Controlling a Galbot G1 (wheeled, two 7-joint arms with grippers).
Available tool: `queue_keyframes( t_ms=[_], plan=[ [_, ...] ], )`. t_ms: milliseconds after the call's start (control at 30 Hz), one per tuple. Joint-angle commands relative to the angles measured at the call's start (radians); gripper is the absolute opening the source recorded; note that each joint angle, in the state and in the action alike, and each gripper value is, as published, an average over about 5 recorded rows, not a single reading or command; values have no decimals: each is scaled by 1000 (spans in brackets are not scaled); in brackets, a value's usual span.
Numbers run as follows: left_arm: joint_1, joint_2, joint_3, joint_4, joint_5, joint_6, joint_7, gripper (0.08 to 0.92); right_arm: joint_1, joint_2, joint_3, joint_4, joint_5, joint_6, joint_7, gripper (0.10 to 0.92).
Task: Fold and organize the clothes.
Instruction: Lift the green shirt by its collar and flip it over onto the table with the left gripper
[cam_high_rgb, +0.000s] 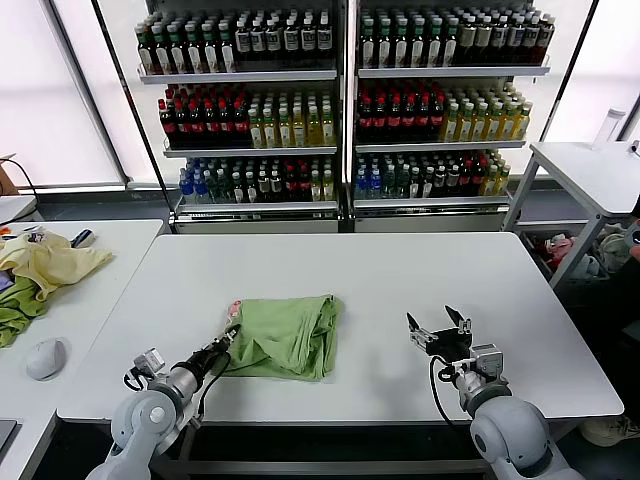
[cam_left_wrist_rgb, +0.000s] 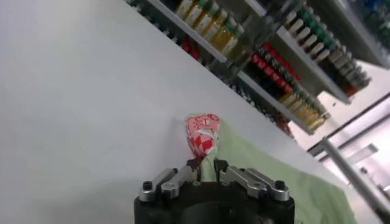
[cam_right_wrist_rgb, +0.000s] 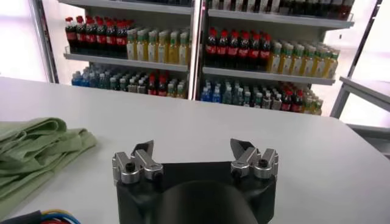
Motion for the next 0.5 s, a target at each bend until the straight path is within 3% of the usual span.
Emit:
queue_keyframes(
  t_ms=[33,167,300,400,500],
  plan=[
    [-9,-54,-79,26,-255,-1,14,174,-3,2,0,3,1,-1,1,823],
    [-7,-71,-115,6,-299,-1,11,112,-7,1,5,7,4,-1,1,823],
    [4,-67,-192,-32,-343,3,0,111,-9,0,11,10,9,-1,2,823],
    [11,-23,-273,-59,-371,12,-12,111,-8,-1,13,12,13,-1,2,823],
    [20,73,-366,-84,-383,29,-26,111,-6,0,12,14,15,-1,2,823]
  ],
)
